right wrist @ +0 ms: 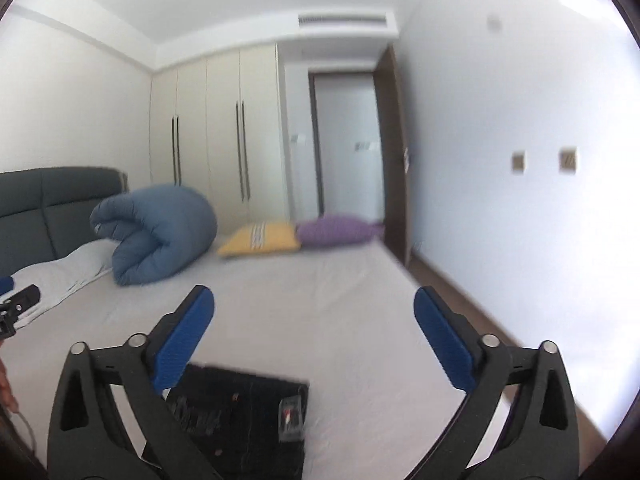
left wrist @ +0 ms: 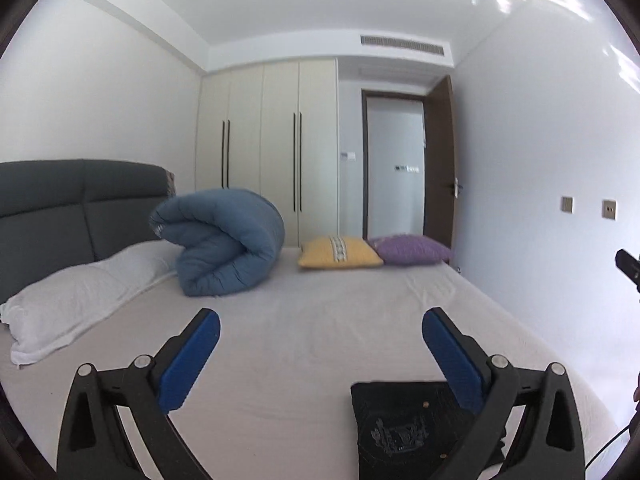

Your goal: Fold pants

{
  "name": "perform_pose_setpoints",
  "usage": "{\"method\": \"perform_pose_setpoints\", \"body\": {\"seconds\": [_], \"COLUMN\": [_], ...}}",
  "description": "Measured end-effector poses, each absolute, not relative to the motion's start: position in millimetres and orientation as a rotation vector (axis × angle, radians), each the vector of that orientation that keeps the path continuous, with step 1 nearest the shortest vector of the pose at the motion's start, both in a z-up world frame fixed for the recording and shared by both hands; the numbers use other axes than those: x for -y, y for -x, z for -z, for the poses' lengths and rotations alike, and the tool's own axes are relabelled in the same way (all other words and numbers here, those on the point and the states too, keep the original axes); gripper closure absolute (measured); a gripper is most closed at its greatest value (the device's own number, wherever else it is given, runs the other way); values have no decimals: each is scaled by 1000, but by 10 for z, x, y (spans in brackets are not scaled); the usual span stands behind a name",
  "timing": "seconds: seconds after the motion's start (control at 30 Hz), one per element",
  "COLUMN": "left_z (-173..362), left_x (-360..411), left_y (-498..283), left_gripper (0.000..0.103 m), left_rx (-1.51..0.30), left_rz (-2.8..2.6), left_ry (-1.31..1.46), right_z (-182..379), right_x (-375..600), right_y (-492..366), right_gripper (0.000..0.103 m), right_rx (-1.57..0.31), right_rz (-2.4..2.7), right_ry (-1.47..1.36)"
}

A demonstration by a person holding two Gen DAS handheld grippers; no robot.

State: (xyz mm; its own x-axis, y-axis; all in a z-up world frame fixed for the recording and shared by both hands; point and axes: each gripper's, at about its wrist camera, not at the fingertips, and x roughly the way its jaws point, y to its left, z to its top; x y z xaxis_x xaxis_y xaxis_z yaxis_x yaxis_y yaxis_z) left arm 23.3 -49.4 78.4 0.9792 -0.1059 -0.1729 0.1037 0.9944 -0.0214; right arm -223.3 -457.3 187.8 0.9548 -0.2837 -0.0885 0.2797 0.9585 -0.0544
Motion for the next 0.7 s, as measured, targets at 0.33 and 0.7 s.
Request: {"method": "perform_pose_setpoints", "body": {"seconds": [0.33, 0.7], "left_z": [-1419, -581], "left_x": [391, 589], "left_y": [622, 232], "left_gripper": [0, 0], "left_rx": [-75, -537], "left_rz": [49, 208], "left_ry": [-192, -32], "right_z": [-2574, -2028], "right_x": [4183, 3958], "right_y": [2891, 2973], "right_gripper": [0, 0], "right_rx": [-54, -525], "right_rz": [216, 234], "right_ry": [-28, -53]}}
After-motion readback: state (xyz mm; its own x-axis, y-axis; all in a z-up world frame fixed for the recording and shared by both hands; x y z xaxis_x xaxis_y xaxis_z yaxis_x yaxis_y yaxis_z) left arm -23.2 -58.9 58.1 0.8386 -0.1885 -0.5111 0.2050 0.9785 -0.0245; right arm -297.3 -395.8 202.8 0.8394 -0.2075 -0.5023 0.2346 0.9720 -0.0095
